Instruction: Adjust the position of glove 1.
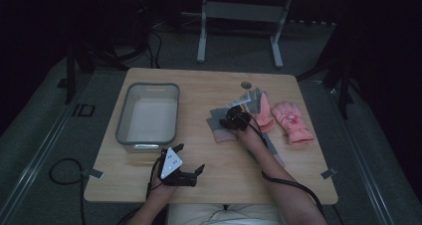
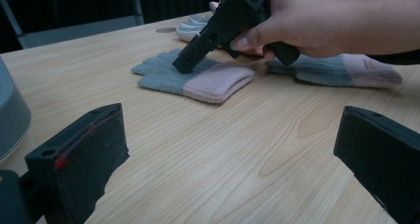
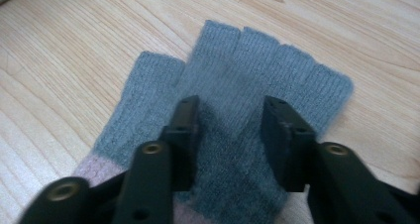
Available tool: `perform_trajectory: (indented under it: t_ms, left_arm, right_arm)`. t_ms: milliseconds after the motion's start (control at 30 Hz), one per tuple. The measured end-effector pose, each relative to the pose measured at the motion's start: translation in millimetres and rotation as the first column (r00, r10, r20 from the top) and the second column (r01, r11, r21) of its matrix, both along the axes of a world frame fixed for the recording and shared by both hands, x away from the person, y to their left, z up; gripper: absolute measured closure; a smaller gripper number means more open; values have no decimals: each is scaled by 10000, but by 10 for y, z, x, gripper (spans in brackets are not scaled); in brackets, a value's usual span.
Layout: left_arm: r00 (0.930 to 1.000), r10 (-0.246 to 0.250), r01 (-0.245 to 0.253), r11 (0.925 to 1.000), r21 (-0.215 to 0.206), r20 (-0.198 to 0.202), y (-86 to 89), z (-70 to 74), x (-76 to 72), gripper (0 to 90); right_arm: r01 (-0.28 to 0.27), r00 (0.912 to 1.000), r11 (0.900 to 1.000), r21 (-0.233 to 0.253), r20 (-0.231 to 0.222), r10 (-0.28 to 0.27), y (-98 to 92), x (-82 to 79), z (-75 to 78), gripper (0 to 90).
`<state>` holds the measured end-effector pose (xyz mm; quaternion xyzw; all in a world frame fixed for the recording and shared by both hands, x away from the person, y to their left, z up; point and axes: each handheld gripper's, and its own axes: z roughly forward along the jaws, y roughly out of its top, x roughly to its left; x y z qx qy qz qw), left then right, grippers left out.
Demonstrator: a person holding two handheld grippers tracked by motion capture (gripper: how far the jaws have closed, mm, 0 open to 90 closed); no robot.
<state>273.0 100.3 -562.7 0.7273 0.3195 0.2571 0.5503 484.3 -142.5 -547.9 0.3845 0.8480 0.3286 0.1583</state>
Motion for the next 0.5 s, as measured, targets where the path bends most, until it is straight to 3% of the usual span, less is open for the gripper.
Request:
perform_trajectory:
  t_ms: [233, 300, 400, 500]
  left_arm:
    - [10000, 15, -15, 10000, -13, -5, 0, 0, -1, 0]
    - [10000, 15, -15, 10000, -7, 15, 0, 0, -3, 0]
    - [10000, 8, -8, 10000, -19, 2, 3, 0, -2, 0]
    - [10000, 3, -3, 10000, -45, 3, 4, 0, -1, 0]
  right_arm:
    - [184, 9998, 9998, -23, 99, -183, 65, -51, 0, 791]
    - [299, 9995, 9995, -33, 108, -299, 85, -67, 5, 805]
    - [478, 9986, 9986, 226, -220, -474, 103, -86, 61, 817]
    - [600, 9982, 9970, 486, -50, -598, 128, -162, 209, 820]
